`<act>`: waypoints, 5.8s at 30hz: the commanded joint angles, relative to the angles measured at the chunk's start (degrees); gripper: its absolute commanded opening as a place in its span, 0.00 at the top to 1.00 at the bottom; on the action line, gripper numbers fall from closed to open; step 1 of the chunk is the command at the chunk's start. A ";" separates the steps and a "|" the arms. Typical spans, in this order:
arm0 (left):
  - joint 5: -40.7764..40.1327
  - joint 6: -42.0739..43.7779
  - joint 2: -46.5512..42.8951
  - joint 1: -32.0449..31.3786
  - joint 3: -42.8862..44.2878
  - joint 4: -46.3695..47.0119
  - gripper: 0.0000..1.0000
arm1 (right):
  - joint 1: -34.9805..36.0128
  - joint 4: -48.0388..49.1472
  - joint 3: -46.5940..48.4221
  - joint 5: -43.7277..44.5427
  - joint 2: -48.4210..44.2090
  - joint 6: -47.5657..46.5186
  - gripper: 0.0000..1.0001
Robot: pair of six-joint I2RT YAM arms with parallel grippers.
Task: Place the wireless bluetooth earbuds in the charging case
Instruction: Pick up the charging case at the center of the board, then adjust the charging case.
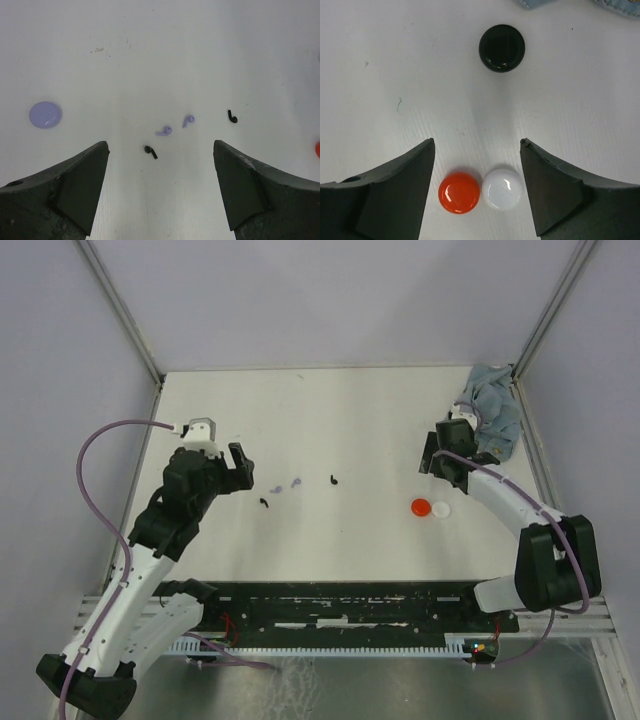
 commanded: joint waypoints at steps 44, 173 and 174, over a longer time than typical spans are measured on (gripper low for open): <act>6.13 3.41 -0.42 -1.92 -1.01 2.82 0.08 | -10.64 -3.45 19.07 -17.36 22.19 -9.86 0.48; 65.69 -0.90 23.66 -10.99 -7.14 70.66 0.87 | 18.10 74.00 -18.89 -63.83 -13.36 -4.46 0.53; 65.97 -1.33 23.68 -10.98 -7.34 71.41 0.87 | 18.20 74.04 -18.81 -63.97 -13.12 -4.37 0.55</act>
